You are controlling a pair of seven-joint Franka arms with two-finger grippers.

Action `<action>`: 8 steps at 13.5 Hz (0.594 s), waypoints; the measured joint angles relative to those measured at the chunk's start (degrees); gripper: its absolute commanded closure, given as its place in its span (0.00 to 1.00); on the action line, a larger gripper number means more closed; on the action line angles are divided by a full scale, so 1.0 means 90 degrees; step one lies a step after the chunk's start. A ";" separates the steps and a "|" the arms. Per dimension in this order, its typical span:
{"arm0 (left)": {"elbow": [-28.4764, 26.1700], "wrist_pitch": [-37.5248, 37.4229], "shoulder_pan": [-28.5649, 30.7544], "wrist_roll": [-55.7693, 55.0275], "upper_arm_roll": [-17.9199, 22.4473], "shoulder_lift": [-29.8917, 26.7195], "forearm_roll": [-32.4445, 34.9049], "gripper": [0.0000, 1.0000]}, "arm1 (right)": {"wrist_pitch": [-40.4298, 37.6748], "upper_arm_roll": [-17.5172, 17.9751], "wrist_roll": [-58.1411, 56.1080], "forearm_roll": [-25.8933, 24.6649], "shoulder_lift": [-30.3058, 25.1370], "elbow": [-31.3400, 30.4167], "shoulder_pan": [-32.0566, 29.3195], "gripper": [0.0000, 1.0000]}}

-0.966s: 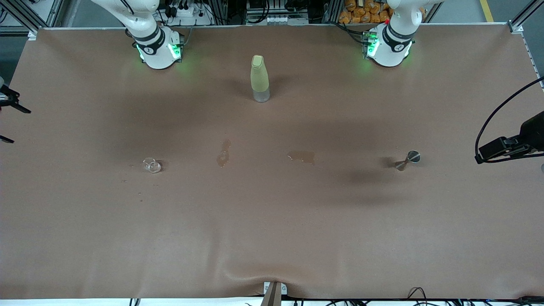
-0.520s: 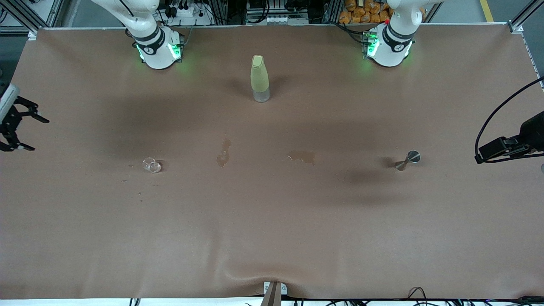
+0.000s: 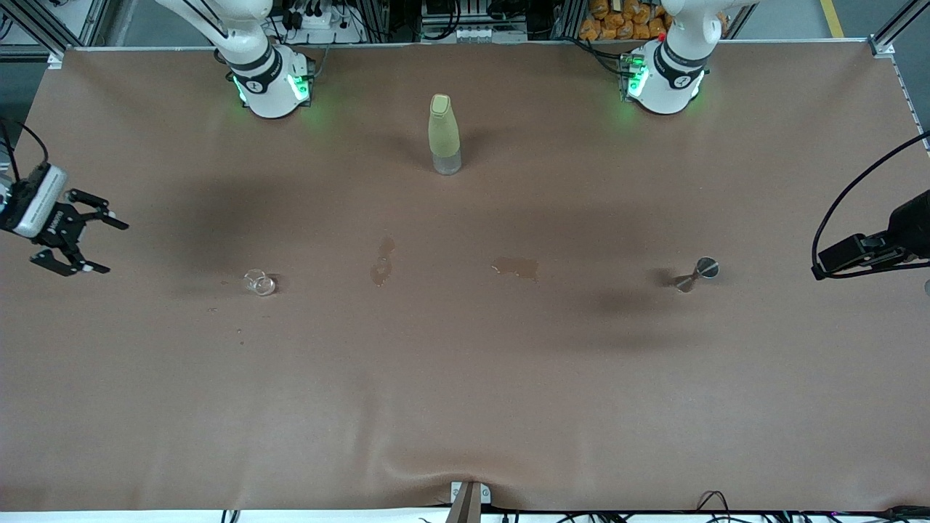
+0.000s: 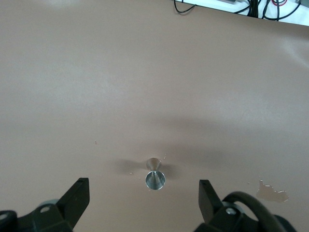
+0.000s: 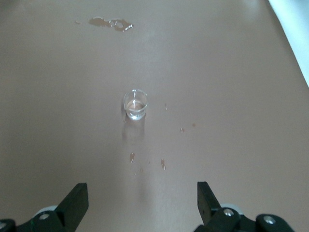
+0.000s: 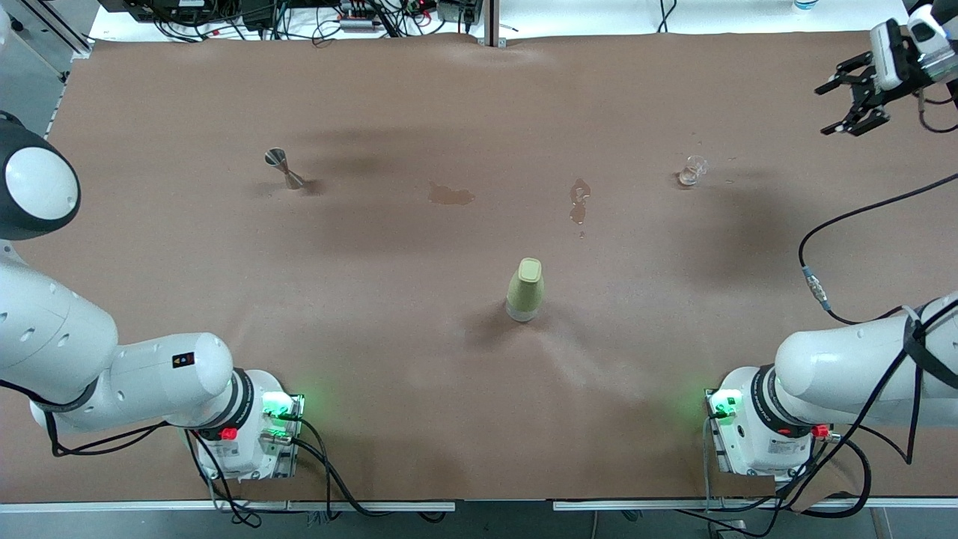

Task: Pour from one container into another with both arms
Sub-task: 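Reach the right gripper to the clear glass measuring cup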

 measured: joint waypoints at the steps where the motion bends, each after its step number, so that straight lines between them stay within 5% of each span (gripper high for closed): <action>1: 0.0000 0.0000 0.0000 0.0000 0.0000 0.0000 0.0000 0.00 | -0.0009 -0.0033 -0.0323 0.0291 0.0191 -0.0018 0.0000 0.00; 8: -0.0003 0.0000 0.0000 0.0000 0.0001 0.0000 0.0000 0.00 | -0.0349 -0.0090 -0.2062 0.2065 0.1482 -0.0168 -0.0001 0.00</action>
